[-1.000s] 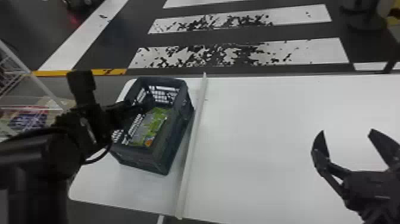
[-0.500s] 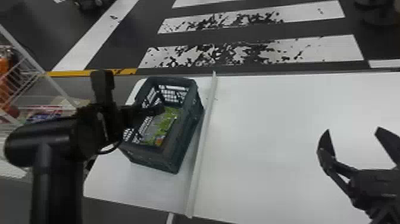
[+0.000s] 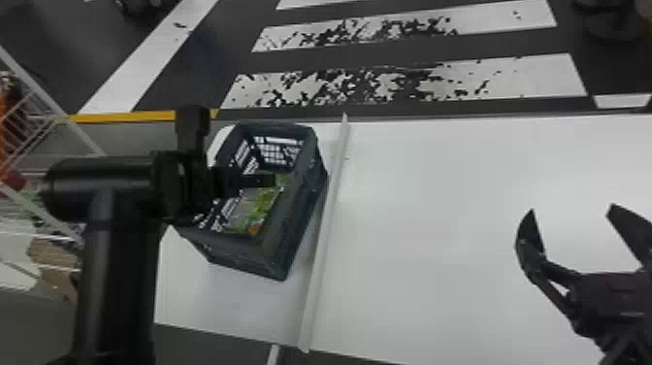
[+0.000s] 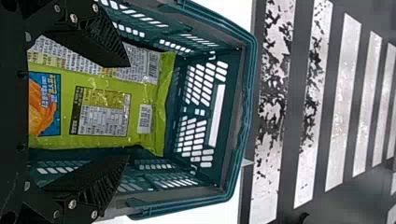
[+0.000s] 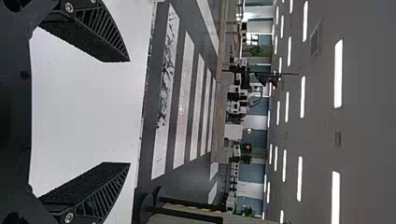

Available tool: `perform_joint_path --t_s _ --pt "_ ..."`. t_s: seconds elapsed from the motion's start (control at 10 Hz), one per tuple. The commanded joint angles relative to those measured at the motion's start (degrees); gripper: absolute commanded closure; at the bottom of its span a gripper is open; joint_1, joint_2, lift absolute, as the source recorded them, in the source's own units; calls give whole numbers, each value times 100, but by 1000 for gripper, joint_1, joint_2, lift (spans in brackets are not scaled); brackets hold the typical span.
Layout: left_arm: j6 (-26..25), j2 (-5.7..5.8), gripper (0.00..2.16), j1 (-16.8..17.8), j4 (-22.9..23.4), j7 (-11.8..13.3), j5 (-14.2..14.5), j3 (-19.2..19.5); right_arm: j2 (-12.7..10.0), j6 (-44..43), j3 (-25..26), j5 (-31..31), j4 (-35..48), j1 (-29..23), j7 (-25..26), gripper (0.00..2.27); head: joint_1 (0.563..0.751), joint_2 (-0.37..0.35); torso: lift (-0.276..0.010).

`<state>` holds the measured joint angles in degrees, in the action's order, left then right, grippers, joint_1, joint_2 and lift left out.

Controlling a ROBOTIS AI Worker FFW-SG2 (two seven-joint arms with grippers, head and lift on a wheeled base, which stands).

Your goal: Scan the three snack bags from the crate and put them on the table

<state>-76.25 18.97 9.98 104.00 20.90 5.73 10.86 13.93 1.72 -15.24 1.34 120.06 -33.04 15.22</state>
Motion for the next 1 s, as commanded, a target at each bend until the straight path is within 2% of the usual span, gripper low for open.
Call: perform_joint_path --t_s 0.0,0.1,0.2,0.3,0.6,0.8,0.9 --pt "-176 55 208 180 -213 116 -169 -67 39 -70 3 6 0 -10 25 90 695 258 -94" --pt "-264 90 211 241 -292 142 -256 -84 48 -70 3 24 27 -18 25 90 695 263 -94" --pt "-369 186 208 320 -354 204 -274 -137 57 -88 -6 24 35 -27 25 90 695 266 -94" --pt "-369 230 208 373 -451 292 -292 -155 57 -88 -6 24 53 -36 34 90 695 272 -94" --pt "-369 283 208 619 -811 740 -318 -172 48 -140 -6 15 132 -71 60 90 695 276 -94" --pt "-369 265 208 637 -925 880 -344 -234 57 -158 -14 15 158 -71 69 90 695 273 -94" --pt "-369 257 208 619 -925 889 -459 -348 57 -193 -23 15 167 -71 69 90 695 270 -94"
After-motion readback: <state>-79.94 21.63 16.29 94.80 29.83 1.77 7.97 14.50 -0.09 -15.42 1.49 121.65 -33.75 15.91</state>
